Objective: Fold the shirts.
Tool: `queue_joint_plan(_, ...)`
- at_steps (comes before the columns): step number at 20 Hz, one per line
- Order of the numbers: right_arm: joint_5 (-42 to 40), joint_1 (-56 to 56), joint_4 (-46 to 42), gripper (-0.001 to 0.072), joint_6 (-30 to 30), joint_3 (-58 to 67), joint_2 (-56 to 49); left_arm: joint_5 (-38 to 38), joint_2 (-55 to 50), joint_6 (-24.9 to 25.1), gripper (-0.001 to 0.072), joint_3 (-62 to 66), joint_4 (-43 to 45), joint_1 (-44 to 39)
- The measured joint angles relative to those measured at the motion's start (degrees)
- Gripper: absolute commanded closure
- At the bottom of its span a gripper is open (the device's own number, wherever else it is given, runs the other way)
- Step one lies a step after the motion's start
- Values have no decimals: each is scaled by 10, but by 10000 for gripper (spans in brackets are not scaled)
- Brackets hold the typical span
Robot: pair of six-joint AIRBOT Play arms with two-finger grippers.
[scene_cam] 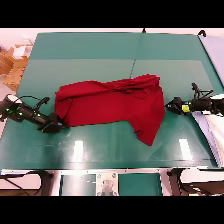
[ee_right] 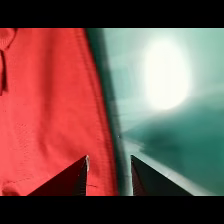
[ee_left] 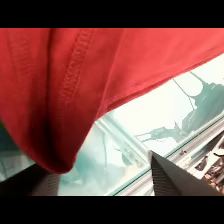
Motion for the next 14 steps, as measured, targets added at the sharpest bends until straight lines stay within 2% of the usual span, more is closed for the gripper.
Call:
queue_joint_plan(1, -1, 5, 0, 382, 0, 0, 0, 10, -1, -6, 357, 1, 11, -3)
queue_joint_plan(6, -8, 24, 3, 382, -3, -1, 0, 64, 1, -22, 355, 26, 9, -10)
queue_joint_plan(11, -11, 30, 4, 381, -5, -1, 0, 106, 1, -59, 348, 55, 50, -12)
queue_joint_plan(12, -11, 31, 4, 373, -5, -1, 0, 108, 1, -67, 348, 58, 55, -12)
queue_joint_plan(13, -11, 31, 4, 298, -5, -1, 0, 109, 1, -74, 348, 60, 57, -12)
queue_joint_plan(14, -10, 30, 4, 275, -5, -1, 0, 109, 1, -80, 348, 61, 61, -12)
